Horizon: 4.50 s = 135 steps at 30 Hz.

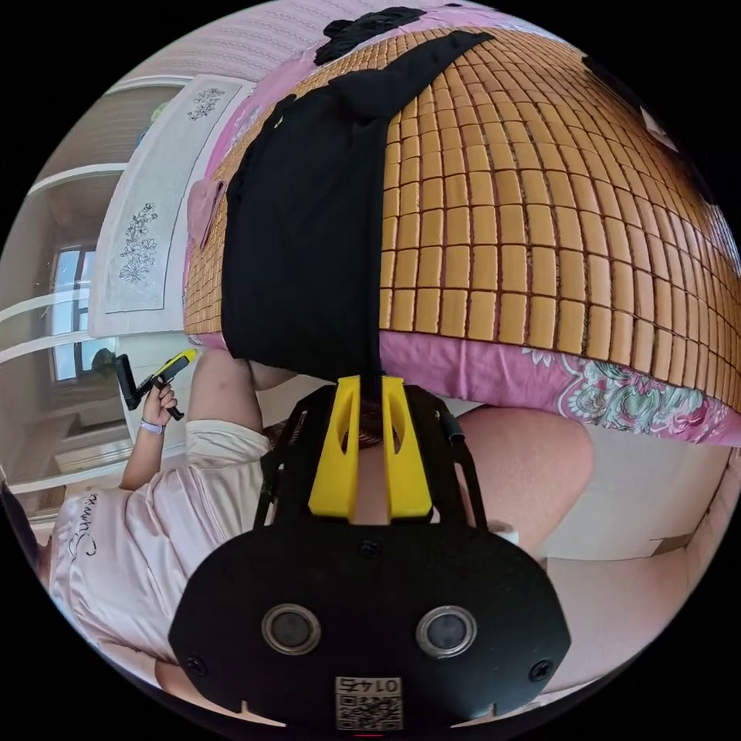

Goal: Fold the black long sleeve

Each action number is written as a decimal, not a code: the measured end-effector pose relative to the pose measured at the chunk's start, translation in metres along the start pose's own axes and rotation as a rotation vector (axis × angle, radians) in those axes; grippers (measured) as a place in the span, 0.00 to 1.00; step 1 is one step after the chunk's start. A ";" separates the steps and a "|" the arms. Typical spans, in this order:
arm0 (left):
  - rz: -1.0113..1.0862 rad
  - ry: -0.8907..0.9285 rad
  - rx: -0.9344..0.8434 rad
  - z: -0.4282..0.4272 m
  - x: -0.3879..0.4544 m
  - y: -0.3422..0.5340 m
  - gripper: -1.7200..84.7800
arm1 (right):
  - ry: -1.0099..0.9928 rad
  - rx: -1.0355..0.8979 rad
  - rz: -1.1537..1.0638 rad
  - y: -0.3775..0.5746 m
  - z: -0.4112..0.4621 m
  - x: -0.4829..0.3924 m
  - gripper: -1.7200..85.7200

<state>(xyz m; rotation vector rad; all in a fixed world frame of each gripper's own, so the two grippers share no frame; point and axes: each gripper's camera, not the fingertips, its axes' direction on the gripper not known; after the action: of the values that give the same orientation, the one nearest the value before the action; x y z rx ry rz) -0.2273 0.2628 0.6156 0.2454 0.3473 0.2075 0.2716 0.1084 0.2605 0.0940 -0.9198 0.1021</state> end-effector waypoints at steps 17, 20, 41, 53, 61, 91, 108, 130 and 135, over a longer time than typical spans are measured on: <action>0.352 0.173 -0.007 0.111 0.130 -0.201 0.02 | 0.248 0.438 0.082 -0.260 -0.132 0.055 0.15; 0.377 0.181 -0.054 0.135 0.139 -0.216 0.02 | 0.271 0.474 0.160 -0.301 -0.133 0.069 0.16; 0.631 0.248 -0.001 0.148 0.227 -0.314 0.03 | 0.294 0.711 0.320 -0.056 -0.209 0.184 0.14; 0.677 0.271 -0.009 0.169 0.281 -0.349 0.03 | 0.363 0.906 0.385 -0.025 -0.220 0.232 0.03; 0.740 0.309 -0.033 0.178 0.313 -0.344 0.05 | 0.389 0.780 0.466 0.063 -0.199 0.295 0.04; 0.254 -0.119 0.100 0.094 0.046 -0.152 0.08 | 0.227 0.346 -0.534 -0.322 0.077 0.105 0.10; 0.079 0.067 0.225 0.078 -0.062 -0.068 0.09 | -0.046 0.287 -0.756 -0.459 0.280 -0.021 0.05; -0.412 -0.253 0.360 -0.017 -0.292 -0.008 0.11 | 0.238 -0.019 -0.937 -0.359 0.462 0.058 0.10; -0.388 -0.304 0.127 0.013 -0.312 -0.033 0.03 | 0.277 -0.081 -0.888 -0.371 0.495 0.065 0.10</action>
<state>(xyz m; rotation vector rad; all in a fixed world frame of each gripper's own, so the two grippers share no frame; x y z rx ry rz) -0.5048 0.1535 0.7149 0.3248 0.1004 -0.2336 -0.0314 -0.3178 0.5968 0.3930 -0.5403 -0.7292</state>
